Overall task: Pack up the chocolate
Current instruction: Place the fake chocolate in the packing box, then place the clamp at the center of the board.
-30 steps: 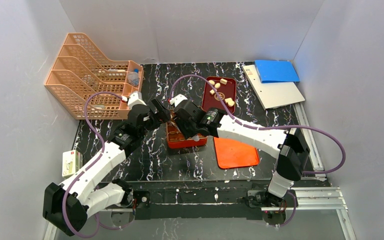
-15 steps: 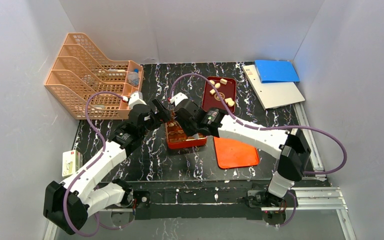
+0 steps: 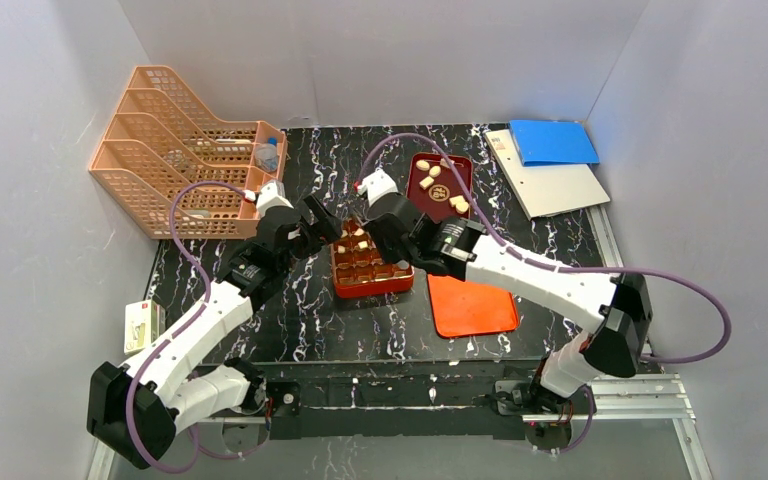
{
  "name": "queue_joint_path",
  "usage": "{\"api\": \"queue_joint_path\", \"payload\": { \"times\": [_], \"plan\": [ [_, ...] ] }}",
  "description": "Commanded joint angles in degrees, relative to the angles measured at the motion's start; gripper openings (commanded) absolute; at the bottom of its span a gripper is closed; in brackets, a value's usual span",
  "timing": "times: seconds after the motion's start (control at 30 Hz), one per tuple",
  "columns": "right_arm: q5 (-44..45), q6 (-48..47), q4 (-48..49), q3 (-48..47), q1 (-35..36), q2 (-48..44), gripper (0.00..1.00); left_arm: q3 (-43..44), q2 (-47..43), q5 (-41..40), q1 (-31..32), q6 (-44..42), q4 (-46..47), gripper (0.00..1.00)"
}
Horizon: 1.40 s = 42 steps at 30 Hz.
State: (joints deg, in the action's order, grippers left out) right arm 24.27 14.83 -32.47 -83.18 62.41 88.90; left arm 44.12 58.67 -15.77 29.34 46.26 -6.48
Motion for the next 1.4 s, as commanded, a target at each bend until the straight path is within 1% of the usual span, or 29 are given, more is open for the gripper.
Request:
{"api": "queue_joint_path", "payload": {
  "times": [0.0,0.1,0.17,0.27,0.4,0.5,0.73,0.97,1.2,1.37],
  "plan": [
    [10.12,0.18,2.34,2.65,0.30,-5.24,0.11,1.40,-1.06,-1.37,-0.43,-0.06,-0.99,0.97],
    [17.03,0.40,2.05,5.72,-1.10,-7.59,0.11,0.91,-1.27,-1.20,-0.38,0.00,-0.82,0.97],
    [19.53,1.72,1.24,7.84,-4.00,-8.87,0.11,0.67,-1.35,-1.16,-0.43,-0.01,-0.67,0.97],
    [19.76,3.44,2.79,12.96,-10.54,-12.09,0.11,0.22,-1.37,-0.85,-0.43,0.02,-0.41,0.97],
    [18.14,3.43,10.33,21.45,-19.64,-16.54,0.11,-0.85,-1.54,-0.54,-0.43,0.33,0.42,0.97],
    [17.57,2.30,15.33,25.55,-24.47,-16.91,0.11,-1.59,-1.55,-0.38,-0.43,0.58,1.20,0.97],
    [15.25,0.15,24.06,29.27,-32.86,-12.12,0.11,-3.54,-1.70,-0.31,-0.43,0.88,2.48,0.97],
    [9.30,-1.27,30.57,29.24,-40.39,-4.75,0.11,-6.76,-2.35,-0.49,-0.43,1.40,3.98,0.97],
    [4.82,-2.50,34.87,26.20,-43.55,5.16,0.10,-9.98,-1.11,-0.89,-0.43,1.55,6.21,0.97],
    [2.95,-2.61,36.23,23.59,-44.86,10.55,0.10,-11.51,0.50,-1.56,-0.43,1.26,9.22,0.97]
  ]
}}
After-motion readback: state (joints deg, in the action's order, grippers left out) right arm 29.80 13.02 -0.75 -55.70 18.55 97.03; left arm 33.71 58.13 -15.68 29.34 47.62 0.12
